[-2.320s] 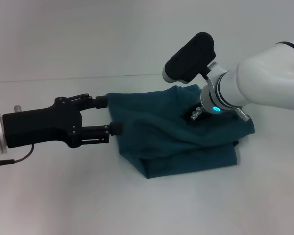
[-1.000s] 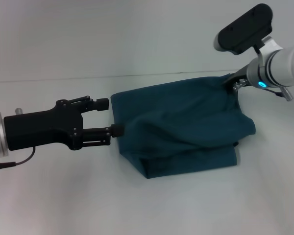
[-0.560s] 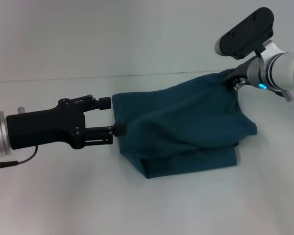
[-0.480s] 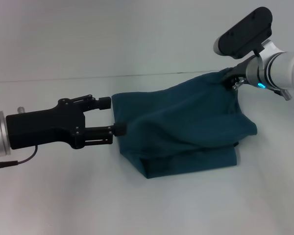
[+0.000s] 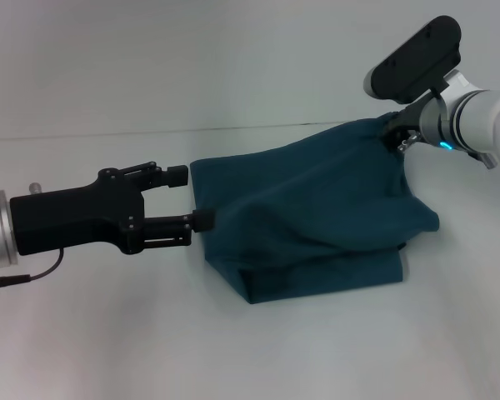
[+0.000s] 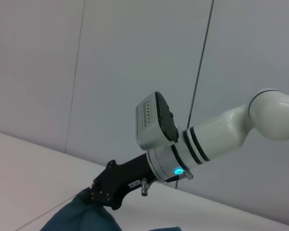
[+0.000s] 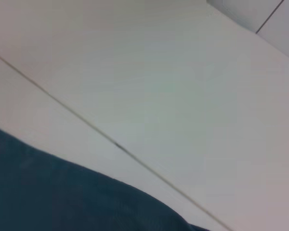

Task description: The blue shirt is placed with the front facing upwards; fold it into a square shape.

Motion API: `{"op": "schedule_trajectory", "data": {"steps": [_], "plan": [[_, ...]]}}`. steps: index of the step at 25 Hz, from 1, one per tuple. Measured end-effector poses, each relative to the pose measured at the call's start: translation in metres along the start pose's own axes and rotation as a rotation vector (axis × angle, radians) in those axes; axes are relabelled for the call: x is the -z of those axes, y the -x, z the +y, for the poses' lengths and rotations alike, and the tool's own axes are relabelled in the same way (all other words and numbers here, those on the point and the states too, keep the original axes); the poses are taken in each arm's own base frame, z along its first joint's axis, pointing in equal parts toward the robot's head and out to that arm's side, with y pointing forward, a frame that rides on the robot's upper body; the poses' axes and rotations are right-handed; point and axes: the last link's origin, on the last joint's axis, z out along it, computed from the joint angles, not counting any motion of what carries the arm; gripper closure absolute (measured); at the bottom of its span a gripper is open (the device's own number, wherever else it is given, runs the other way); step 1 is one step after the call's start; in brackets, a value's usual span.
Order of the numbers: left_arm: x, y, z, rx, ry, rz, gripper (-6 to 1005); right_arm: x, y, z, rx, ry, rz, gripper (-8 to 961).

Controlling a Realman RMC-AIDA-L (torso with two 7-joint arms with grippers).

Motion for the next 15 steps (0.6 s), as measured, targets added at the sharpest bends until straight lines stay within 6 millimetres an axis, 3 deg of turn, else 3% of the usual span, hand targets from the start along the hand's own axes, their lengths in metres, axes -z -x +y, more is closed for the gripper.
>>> {"op": "schedule_trajectory", "data": {"steps": [14,15], "plan": [[0.005,-0.001,-0.002,0.005,-0.016,0.016,138,0.001,0.001,-0.01,-0.014,-0.028,-0.034,788],[0.005,-0.001,-0.002,0.006,-0.016,0.016,138,0.002,0.002,-0.011,-0.014,-0.03,-0.039,744]]}}
